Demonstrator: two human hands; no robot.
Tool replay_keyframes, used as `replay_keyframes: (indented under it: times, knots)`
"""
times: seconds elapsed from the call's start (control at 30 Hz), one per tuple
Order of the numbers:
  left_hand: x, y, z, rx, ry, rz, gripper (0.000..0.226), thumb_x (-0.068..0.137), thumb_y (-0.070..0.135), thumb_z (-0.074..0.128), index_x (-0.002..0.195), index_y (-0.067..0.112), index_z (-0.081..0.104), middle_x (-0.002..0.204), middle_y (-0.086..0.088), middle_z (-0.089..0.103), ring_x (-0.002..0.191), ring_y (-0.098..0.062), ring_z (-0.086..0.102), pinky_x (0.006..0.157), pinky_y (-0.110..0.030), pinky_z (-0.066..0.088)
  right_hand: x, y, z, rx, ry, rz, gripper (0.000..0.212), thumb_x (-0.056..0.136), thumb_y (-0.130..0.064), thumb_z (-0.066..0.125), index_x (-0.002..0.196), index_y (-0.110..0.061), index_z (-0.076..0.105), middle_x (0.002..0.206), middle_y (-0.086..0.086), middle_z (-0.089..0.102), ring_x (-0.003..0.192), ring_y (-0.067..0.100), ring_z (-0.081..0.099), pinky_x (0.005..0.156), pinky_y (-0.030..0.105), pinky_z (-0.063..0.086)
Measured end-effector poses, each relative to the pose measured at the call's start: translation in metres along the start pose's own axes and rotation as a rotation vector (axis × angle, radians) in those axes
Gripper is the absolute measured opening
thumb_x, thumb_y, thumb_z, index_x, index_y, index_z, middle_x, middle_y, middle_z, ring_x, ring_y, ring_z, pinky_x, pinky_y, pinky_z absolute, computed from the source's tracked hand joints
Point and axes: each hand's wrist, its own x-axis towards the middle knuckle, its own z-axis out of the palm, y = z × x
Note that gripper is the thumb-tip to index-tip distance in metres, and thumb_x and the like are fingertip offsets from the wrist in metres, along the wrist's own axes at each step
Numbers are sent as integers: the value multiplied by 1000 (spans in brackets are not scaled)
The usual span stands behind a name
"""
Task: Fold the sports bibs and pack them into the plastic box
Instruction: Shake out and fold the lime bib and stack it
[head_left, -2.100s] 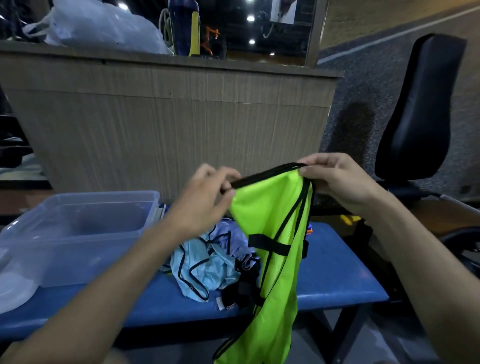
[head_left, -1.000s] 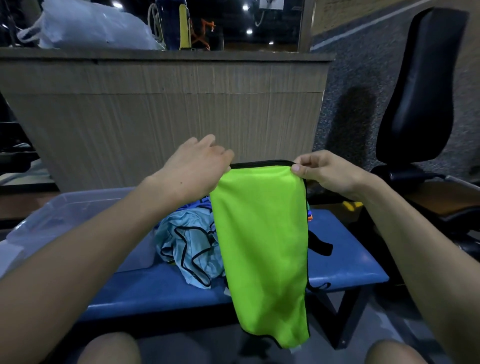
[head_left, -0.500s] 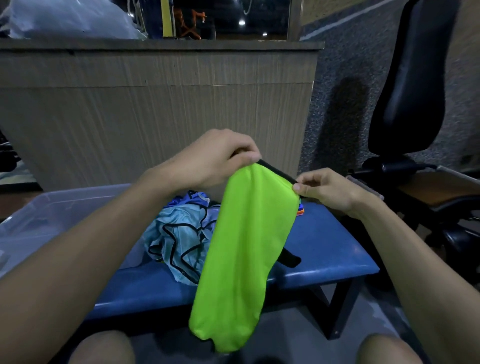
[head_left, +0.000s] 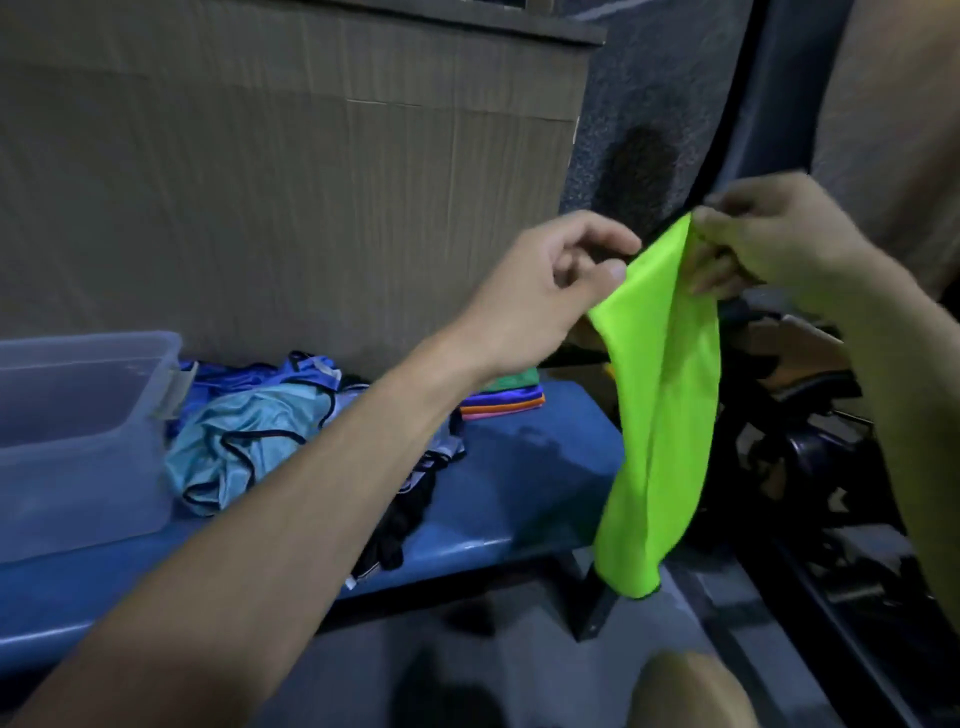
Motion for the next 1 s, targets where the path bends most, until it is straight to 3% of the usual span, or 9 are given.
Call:
replay_keyframes:
  times: [0.13, 0.27, 0.43, 0.57, 0.63, 0.7, 0.8, 0.93, 1.0]
  knots:
    - [-4, -25, -41, 1, 203, -37, 18, 99, 7, 60, 116, 5, 64, 81, -29, 62, 71, -17, 57, 69, -37, 58, 60, -40, 68, -152, -61, -137, 20, 104, -12, 52, 86, -11, 60, 74, 16, 72, 69, 32, 75, 52, 34, 61]
    - [-49, -86, -89, 229, 281, -202, 13, 100, 10, 60, 111, 15, 65, 62, -6, 47, 60, -8, 49, 58, -33, 58, 97, -29, 185, -395, -148, -137, 21, 98, -21, 59, 96, -6, 74, 91, 16, 77, 89, 32, 75, 80, 44, 60]
    - [-139, -163, -144, 701, 300, -421, 9, 99, 22, 63, 102, 30, 66, 61, 8, 50, 60, -7, 49, 56, -26, 36, 78, 12, 347, -291, -344, -25, 20, 97, -21, 59, 94, -11, 77, 99, 16, 77, 100, 32, 72, 88, 40, 56]
    - [-188, -183, -179, 922, 321, -532, 14, 103, 26, 52, 102, 33, 63, 74, 20, 56, 72, -8, 51, 62, -34, 39, 55, 24, 435, -139, -414, 3, 16, 94, -19, 62, 88, -17, 76, 90, 12, 78, 95, 31, 73, 91, 41, 56]
    - [-193, -181, -188, 995, 309, -562, 19, 104, 23, 46, 102, 31, 63, 87, 14, 63, 82, -17, 58, 64, -38, 48, 48, 23, 450, -92, -451, 22, 13, 94, -19, 63, 94, -21, 76, 88, 9, 78, 93, 29, 72, 91, 38, 56]
    - [-198, -180, -192, 1102, 276, -619, 17, 102, 20, 47, 104, 24, 64, 99, 2, 61, 94, -27, 57, 68, -43, 51, 42, 20, 459, -78, -507, 6, 28, 95, -22, 64, 122, -22, 71, 89, 5, 76, 93, 24, 68, 89, 28, 52]
    - [-203, -180, -177, 1319, 269, -568, 18, 89, 16, 69, 107, 13, 71, 115, -10, 56, 104, -37, 49, 76, -50, 51, 32, 19, 454, -30, -560, -74, 48, 98, -22, 62, 145, -26, 54, 93, -6, 73, 94, 19, 64, 76, 20, 45]
    - [-187, -193, -138, 1218, 63, -320, 24, 91, 26, 68, 112, 15, 73, 126, -7, 60, 115, -32, 54, 86, -50, 53, 15, 37, 417, 86, -450, -151, 48, 96, -14, 63, 143, -20, 54, 100, -6, 75, 90, 18, 70, 86, 22, 51]
    - [-181, -203, -121, 1194, -125, -403, 35, 97, 39, 60, 127, 23, 68, 140, -5, 56, 129, -30, 49, 98, -47, 48, 4, 55, 384, 113, -345, -178, 42, 96, -8, 63, 138, -15, 59, 102, -1, 76, 88, 11, 69, 87, 16, 50]
